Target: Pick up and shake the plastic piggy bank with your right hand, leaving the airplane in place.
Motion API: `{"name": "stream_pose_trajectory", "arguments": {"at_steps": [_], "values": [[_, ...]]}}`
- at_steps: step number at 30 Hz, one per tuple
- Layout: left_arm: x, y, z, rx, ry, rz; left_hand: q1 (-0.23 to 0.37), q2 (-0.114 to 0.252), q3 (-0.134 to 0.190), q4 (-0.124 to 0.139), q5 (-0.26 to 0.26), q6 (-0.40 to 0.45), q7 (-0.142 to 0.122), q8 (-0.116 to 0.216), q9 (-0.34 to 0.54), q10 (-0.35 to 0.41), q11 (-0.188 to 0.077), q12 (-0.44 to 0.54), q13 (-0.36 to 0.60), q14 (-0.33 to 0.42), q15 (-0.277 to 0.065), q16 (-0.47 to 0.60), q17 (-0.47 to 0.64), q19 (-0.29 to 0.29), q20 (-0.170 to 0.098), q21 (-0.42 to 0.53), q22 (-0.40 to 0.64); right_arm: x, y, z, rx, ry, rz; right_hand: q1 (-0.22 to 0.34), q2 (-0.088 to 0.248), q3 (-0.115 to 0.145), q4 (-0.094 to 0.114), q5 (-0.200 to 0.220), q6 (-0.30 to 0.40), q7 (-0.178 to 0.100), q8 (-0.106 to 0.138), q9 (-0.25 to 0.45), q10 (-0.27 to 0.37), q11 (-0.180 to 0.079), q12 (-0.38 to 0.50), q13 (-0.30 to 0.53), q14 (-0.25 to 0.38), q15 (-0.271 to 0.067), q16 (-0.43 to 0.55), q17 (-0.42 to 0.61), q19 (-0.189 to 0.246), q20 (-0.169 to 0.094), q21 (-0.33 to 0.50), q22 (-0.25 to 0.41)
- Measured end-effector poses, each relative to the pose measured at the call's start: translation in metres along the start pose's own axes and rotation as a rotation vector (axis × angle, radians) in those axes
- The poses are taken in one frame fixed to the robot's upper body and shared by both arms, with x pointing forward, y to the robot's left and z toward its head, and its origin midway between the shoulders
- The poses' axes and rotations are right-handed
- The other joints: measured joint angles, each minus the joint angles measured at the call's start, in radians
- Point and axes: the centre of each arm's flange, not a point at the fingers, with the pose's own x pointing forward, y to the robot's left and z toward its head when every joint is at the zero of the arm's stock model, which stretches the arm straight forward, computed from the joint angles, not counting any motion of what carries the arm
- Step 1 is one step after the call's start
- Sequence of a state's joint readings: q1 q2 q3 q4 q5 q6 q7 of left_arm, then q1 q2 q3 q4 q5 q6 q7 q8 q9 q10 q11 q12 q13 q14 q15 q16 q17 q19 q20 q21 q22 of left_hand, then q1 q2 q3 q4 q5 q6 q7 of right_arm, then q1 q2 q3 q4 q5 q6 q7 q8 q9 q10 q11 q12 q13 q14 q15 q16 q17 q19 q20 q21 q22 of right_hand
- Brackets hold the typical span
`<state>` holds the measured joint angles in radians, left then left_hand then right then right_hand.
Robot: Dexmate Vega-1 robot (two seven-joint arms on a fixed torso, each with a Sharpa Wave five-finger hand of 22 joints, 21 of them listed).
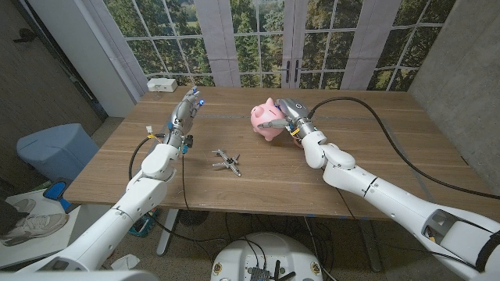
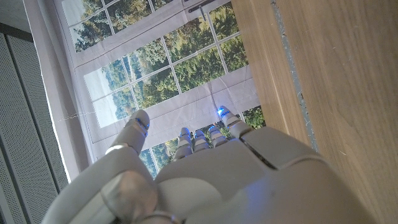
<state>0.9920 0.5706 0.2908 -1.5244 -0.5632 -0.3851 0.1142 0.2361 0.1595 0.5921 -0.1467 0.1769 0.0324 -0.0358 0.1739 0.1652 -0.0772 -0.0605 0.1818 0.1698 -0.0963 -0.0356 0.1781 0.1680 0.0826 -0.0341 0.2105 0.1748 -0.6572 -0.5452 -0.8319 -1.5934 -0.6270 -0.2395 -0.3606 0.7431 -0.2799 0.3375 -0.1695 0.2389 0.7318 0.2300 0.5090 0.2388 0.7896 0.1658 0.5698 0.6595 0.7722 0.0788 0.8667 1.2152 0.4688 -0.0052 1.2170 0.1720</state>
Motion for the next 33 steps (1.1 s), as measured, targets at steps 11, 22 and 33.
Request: {"name": "stream_pose_trajectory", "arguments": {"at_steps": [11,22,33], "values": [[0.000,0.000,0.000,0.000,0.001,0.001,0.000,0.000,-0.004,0.004,0.000,0.000,0.000,0.000,0.000,0.000,0.000,0.000,0.000,0.000,0.000,0.000,0.000,0.000,0.000,-0.004,0.000,0.002,0.009,0.002,-0.041,0.001,0.030,0.000,0.000,0.000,0.000,-0.006,-0.017,-0.017,-0.004,0.000,-0.004,-0.004,-0.022,0.000,0.000,-0.001,-0.034,-0.020,-0.007,0.000,-0.001,0.000],[-0.002,-0.001,-0.001,0.000,0.002,0.001,0.000,0.000,-0.004,0.004,0.000,0.005,-0.005,0.000,0.000,0.000,0.000,0.000,0.000,0.000,0.000,0.000,0.000,0.004,-0.004,-0.004,0.000,0.001,0.015,0.004,-0.095,0.021,0.044,-0.012,0.012,0.000,0.000,-0.020,-0.092,-0.092,-0.059,0.055,-0.053,-0.071,-0.124,0.048,-0.039,-0.054,-0.165,-0.091,-0.098,-0.027,-0.020,0.000],[-0.003,-0.001,0.001,0.001,-0.004,-0.001,0.000,0.000,-0.004,0.004,0.000,0.005,-0.005,0.004,0.000,0.000,0.000,0.000,0.000,0.000,0.000,0.000,0.000,0.004,-0.004,-0.004,0.000,0.002,0.016,0.006,-0.162,0.079,0.081,-0.065,0.065,0.044,-0.044,-0.066,-0.186,-0.226,-0.183,0.017,-0.144,-0.216,-0.307,-0.012,-0.139,-0.142,-0.390,-0.255,-0.157,0.026,-0.079,0.000]]}}
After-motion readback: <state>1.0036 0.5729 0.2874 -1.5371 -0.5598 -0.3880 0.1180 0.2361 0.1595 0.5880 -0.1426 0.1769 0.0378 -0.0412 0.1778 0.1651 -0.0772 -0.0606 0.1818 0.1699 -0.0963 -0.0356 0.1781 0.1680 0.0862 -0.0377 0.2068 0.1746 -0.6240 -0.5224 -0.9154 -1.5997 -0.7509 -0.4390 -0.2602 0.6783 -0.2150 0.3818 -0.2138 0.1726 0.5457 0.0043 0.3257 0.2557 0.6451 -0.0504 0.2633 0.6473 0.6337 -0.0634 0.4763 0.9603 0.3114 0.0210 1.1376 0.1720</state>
